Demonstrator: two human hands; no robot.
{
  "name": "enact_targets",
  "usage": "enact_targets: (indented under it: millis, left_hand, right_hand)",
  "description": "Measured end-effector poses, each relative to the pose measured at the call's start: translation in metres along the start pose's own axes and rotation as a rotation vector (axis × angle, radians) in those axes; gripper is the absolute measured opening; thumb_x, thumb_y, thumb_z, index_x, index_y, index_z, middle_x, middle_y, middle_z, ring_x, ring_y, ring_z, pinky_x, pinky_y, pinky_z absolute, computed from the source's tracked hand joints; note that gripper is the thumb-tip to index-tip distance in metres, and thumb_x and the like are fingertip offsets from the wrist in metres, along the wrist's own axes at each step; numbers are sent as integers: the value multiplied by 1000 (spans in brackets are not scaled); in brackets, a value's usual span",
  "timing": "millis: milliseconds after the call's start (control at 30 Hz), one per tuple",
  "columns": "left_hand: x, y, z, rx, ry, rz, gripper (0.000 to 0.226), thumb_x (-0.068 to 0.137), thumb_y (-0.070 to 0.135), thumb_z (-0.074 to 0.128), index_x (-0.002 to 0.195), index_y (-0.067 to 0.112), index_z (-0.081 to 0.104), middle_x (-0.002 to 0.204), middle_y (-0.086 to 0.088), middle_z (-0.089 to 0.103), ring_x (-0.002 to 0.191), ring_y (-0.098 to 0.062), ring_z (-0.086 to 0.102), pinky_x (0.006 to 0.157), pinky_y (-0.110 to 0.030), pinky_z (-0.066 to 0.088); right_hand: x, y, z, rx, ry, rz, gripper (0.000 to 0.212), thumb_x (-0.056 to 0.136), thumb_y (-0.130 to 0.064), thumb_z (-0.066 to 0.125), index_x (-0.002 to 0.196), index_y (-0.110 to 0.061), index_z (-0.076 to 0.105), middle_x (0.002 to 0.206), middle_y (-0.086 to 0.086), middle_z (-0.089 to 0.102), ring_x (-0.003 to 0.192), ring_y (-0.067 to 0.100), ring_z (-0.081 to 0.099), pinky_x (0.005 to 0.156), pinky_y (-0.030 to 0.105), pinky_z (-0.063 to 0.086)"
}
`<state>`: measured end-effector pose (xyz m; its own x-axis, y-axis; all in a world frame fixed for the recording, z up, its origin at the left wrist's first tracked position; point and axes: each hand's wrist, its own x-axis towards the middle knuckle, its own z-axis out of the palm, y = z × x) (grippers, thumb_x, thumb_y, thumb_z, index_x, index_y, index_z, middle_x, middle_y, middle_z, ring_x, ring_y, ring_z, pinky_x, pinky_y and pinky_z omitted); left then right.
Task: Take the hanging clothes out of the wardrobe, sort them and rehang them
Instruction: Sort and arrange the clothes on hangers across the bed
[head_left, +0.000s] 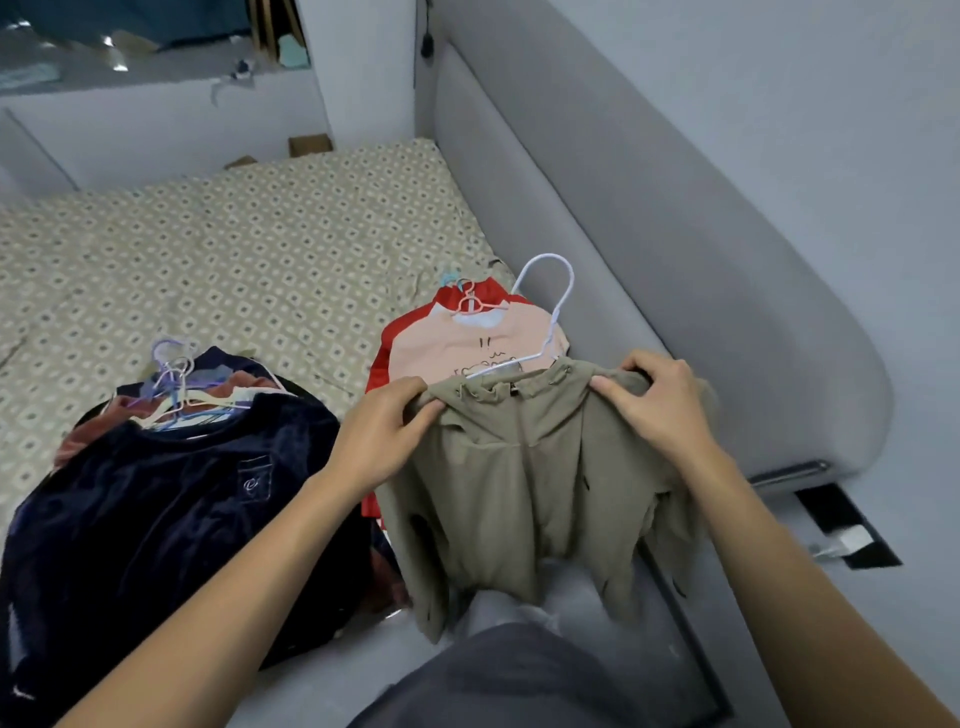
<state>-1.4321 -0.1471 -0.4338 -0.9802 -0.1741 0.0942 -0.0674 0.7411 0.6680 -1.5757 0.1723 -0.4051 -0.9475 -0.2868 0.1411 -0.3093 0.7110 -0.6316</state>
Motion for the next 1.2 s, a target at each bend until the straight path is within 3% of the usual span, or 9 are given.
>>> enact_targets:
  millis: [133, 333, 400, 500, 567, 633, 733, 867, 1200]
  left_hand:
    - [90, -35, 21, 43, -23, -88, 32, 101, 46, 54, 84, 19, 56, 77, 6, 58, 76, -14, 56, 66, -43, 46]
    - [227, -100, 63, 106, -28, -250, 35, 103, 25, 59, 74, 19, 40, 72, 6, 45, 73, -19, 45, 66, -40, 30]
    - [265, -123, 82, 138, -58, -347, 31, 103, 23, 57, 77, 18, 41, 77, 2, 45, 79, -27, 50, 68, -40, 34]
    - [310, -159, 110, 165, -90, -435, 18, 103, 23, 55, 89, 15, 47, 91, -4, 48, 97, -35, 55, 75, -40, 39]
    - [332, -179, 124, 173, -125, -488, 12, 104, 23, 52, 107, 11, 54, 108, -9, 51, 109, -33, 53, 83, -43, 45]
    - [346, -196, 132, 178, -159, -543, 28, 103, 24, 52, 129, 12, 54, 125, -10, 50, 119, -32, 50, 92, -46, 47]
    - [342, -207, 135, 184, -195, -609, 38, 102, 28, 50, 139, 15, 50, 132, -9, 48, 126, -32, 46, 94, -45, 45]
    - [310, -209, 121, 232, -248, -593, 43, 101, 30, 50, 142, 18, 47, 132, -7, 49, 125, -31, 48, 96, -47, 46]
    - [166, -287, 6, 369, -178, -645, 52, 102, 39, 53, 149, 19, 46, 135, -8, 51, 128, -33, 49, 95, -48, 48]
  right_hand:
    - [98, 32, 42, 61, -57, 38, 40, 79, -53, 81, 63, -38, 48, 68, -13, 56, 73, 18, 56, 73, 42, 50]
    - [248, 85, 140, 50, -237, 93, 48, 73, -76, 65, 70, -29, 56, 69, -4, 64, 75, 21, 63, 72, 42, 54]
    - [289, 103, 173, 21, -280, 129, 54, 72, -80, 63, 72, -26, 57, 67, -1, 64, 72, 22, 64, 71, 42, 56]
    - [334, 125, 217, -16, -359, 163, 57, 75, -78, 64, 70, -22, 52, 64, -1, 60, 73, 28, 63, 69, 41, 54]
    - [357, 138, 240, -77, -395, 150, 50, 84, -68, 69, 70, -22, 54, 66, -1, 58, 76, 32, 62, 70, 39, 48]
    - [379, 154, 261, -183, -431, 121, 35, 93, -57, 68, 89, -22, 70, 89, 8, 70, 93, 34, 64, 81, 40, 47]
    - [398, 166, 284, -368, -528, 88, 41, 97, -45, 64, 129, -19, 67, 128, 16, 63, 125, 40, 52, 104, 46, 41]
    - [386, 131, 308, -345, -581, 37, 52, 99, -40, 63, 146, -20, 54, 146, 12, 53, 139, 37, 41, 112, 50, 37]
    - [260, -59, 405, -168, -766, -252, 54, 99, -42, 63, 148, -22, 53, 142, 3, 56, 137, 27, 46, 112, 43, 40]
